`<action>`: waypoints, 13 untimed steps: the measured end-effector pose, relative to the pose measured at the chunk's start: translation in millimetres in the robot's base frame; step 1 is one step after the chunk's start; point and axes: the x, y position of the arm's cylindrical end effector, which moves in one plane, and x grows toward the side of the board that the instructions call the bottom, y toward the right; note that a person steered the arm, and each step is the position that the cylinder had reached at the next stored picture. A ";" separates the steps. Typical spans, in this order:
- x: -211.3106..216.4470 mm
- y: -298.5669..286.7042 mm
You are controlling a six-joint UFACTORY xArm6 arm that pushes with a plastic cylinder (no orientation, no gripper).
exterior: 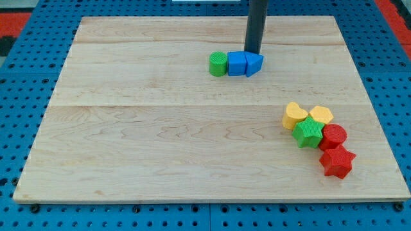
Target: Separate the red circle and the green star
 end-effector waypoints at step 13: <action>183.0 225.8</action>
